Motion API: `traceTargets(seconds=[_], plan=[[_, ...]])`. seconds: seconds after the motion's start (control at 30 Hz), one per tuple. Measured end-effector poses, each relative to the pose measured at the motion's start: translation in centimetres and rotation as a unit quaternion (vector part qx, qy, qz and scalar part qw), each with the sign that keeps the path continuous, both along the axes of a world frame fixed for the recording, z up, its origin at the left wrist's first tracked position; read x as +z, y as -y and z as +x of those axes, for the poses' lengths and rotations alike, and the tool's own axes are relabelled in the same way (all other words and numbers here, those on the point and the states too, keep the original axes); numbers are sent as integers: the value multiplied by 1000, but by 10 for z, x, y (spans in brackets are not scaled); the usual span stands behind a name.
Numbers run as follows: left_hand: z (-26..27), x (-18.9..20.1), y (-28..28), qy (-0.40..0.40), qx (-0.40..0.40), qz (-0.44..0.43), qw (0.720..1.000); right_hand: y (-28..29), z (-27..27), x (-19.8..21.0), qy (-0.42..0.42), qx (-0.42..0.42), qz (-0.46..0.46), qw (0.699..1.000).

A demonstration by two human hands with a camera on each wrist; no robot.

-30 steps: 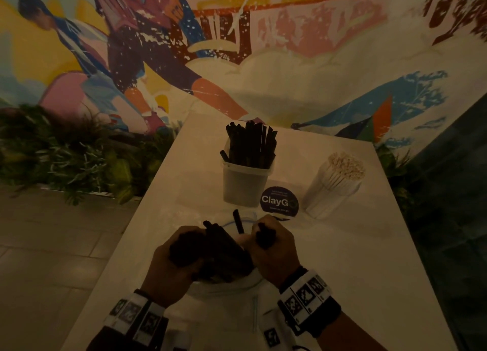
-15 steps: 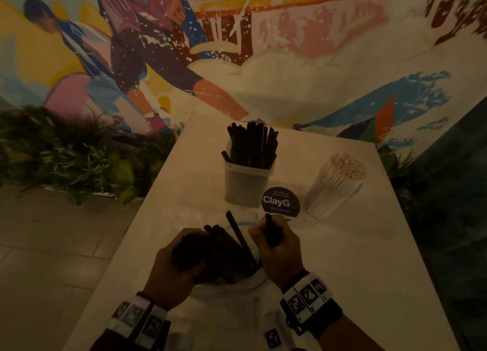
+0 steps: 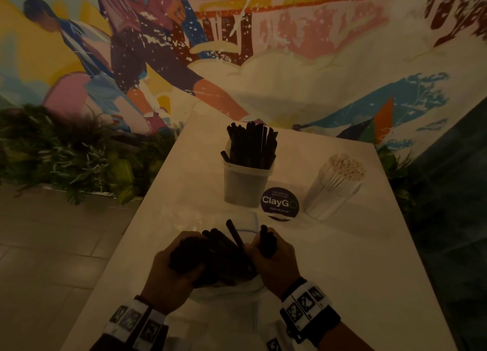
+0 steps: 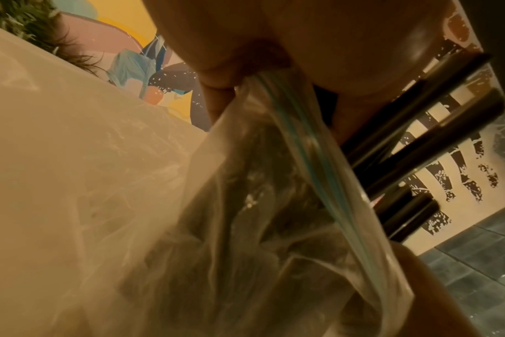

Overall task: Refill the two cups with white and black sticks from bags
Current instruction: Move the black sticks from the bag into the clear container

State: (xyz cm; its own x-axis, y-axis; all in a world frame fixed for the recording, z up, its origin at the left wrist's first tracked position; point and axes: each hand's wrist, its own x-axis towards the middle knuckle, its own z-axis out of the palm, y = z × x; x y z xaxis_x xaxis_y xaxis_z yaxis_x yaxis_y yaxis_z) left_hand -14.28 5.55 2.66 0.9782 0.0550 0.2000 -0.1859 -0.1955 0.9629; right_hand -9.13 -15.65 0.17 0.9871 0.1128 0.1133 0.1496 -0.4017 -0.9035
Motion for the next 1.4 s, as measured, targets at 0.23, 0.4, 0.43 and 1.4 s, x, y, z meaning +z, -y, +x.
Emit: traceTargets(seconds=[0.23, 0.4, 0.43, 1.4], plan=[[1, -3, -5, -12, 2, 1, 1000, -1, 0, 12, 9, -1, 46, 999], [2, -2, -3, -14, 0, -14, 1000, -3, 2, 35, 38, -28, 129, 991], [2, -3, -2, -16, -1, -18, 1000, -3, 2, 40, 43, -27, 140, 989], [3, -6, 0, -6, 1, -45, 999, -40, 185, 149, 181, -116, 175, 961]])
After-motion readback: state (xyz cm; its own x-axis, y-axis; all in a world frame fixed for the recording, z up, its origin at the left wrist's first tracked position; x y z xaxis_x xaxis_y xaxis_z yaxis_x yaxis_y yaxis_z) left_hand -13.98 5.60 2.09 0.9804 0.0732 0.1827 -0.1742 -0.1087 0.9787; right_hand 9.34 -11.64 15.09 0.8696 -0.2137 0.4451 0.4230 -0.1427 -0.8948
